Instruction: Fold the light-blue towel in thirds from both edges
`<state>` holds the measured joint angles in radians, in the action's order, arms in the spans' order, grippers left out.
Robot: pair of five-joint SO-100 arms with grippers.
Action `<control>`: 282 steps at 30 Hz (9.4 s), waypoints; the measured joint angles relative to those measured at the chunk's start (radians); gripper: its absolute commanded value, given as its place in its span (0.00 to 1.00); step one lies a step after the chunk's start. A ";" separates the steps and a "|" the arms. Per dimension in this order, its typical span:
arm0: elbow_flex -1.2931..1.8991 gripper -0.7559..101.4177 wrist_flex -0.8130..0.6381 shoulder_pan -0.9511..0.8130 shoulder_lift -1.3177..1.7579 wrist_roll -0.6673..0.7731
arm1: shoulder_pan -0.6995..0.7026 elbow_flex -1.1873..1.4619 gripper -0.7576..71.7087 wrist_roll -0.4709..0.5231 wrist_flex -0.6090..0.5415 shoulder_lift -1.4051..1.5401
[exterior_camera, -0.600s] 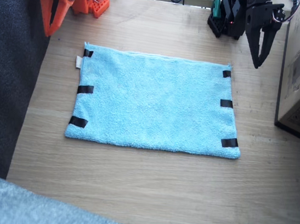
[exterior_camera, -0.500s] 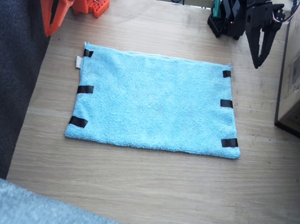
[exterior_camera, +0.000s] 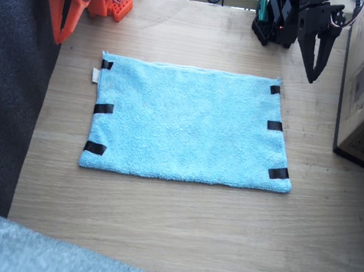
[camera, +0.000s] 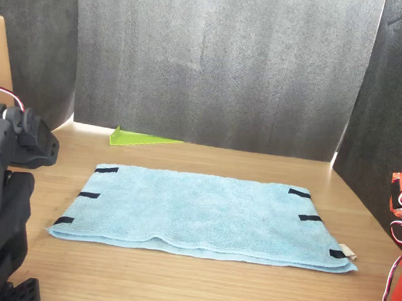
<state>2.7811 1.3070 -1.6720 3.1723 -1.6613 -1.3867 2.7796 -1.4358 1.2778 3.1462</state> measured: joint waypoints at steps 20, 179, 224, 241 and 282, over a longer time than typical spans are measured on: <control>0.000 0.00 0.000 0.000 0.000 0.000 | -0.014 0.000 0.01 0.029 -0.002 0.000; -0.945 0.01 0.087 0.268 -1.812 0.028 | -0.403 -1.005 0.01 0.034 0.046 -1.841; -0.945 0.01 0.087 0.268 -1.805 0.026 | -0.816 -2.029 0.01 0.081 0.657 -2.180; -0.933 0.01 0.075 0.270 -1.804 0.026 | -0.983 -2.315 0.01 0.109 0.660 -2.408; -1.049 0.01 0.270 0.380 -1.554 -0.057 | -0.515 -1.871 0.28 0.107 0.531 -2.138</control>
<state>1.7319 1.5769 -1.2916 1.6183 -1.7181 -1.9021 0.9081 -1.3284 1.8086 1.0078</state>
